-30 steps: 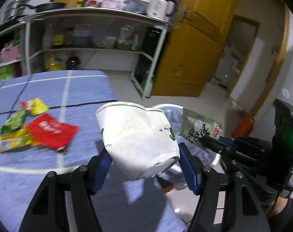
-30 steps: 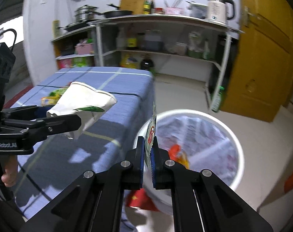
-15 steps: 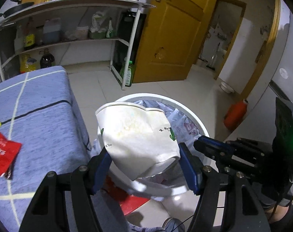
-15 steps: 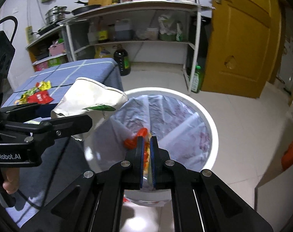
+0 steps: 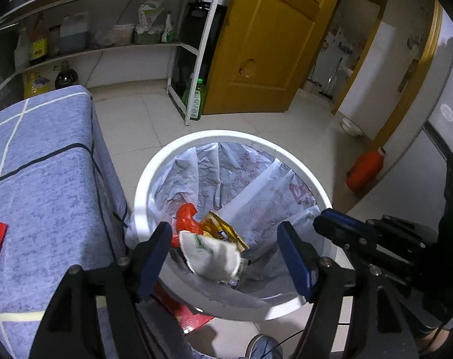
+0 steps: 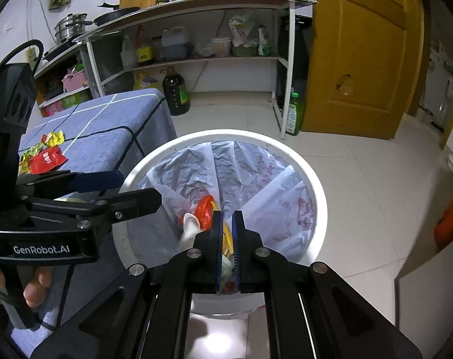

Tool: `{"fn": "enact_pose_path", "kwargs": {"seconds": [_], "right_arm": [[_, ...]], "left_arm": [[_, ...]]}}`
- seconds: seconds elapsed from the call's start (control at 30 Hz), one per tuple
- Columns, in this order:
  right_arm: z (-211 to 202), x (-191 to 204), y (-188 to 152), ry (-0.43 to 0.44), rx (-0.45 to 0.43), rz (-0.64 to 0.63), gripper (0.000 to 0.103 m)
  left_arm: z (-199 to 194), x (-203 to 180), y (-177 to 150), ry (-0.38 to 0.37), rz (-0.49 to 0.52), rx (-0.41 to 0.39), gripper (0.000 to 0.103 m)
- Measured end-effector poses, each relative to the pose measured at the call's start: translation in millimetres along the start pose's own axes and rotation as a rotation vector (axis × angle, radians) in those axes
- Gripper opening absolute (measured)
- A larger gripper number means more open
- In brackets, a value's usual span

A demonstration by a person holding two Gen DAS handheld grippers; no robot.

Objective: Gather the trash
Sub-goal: 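Carry the paper cup and beige wrapper over the bin and release both, then move both open tools back toward the remaining wrappers on the table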

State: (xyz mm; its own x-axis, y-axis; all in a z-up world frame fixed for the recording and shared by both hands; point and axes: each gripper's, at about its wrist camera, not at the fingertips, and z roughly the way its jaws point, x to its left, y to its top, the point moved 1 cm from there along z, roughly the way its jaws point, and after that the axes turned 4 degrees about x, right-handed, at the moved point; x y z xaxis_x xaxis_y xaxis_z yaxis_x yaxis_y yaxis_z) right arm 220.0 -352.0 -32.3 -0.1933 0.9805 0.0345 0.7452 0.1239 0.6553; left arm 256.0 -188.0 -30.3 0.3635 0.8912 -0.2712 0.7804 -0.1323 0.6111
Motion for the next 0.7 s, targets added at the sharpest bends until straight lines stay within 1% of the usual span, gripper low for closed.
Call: {"fn": "enact_pose_path", "kwargs": {"seconds": [0.07,0.23,0.37,0.53,0.63,0.7], "right_arm": [[-3.3,2.6,0.8,0.004,-0.008,-0.001,0.006],[-15.8,13.4,1.9,0.019,-0.039,-0.014,0.006],[-25.4,28.3,2.8,0.055,-0.061,-0.039,0.006],[-36.2,62.4,3.9,0.125,-0.092,-0.108,0.007],[-37.0,87.3,6.6,0.184,-0.086,-0.157,0.009],[-37.7,105.2,9.0,0.210,-0.091,-0.196,0.009]], "left_arm": [[-8.5,3.3,-0.4,-0.010,-0.014,-0.013,0.074],[-37.3,9.3,-5.9,-0.006,-0.021,-0.067,0.074],[-64.6,20.1,-15.1,0.010,-0.033,-0.115,0.074],[-101.2,41.3,-32.5,0.060,-0.051,-0.175,0.074],[-121.6,60.0,-43.9,0.081,-0.079,-0.200,0.074],[-133.3,72.6,-51.0,0.111,-0.098,-0.215,0.074]]}}
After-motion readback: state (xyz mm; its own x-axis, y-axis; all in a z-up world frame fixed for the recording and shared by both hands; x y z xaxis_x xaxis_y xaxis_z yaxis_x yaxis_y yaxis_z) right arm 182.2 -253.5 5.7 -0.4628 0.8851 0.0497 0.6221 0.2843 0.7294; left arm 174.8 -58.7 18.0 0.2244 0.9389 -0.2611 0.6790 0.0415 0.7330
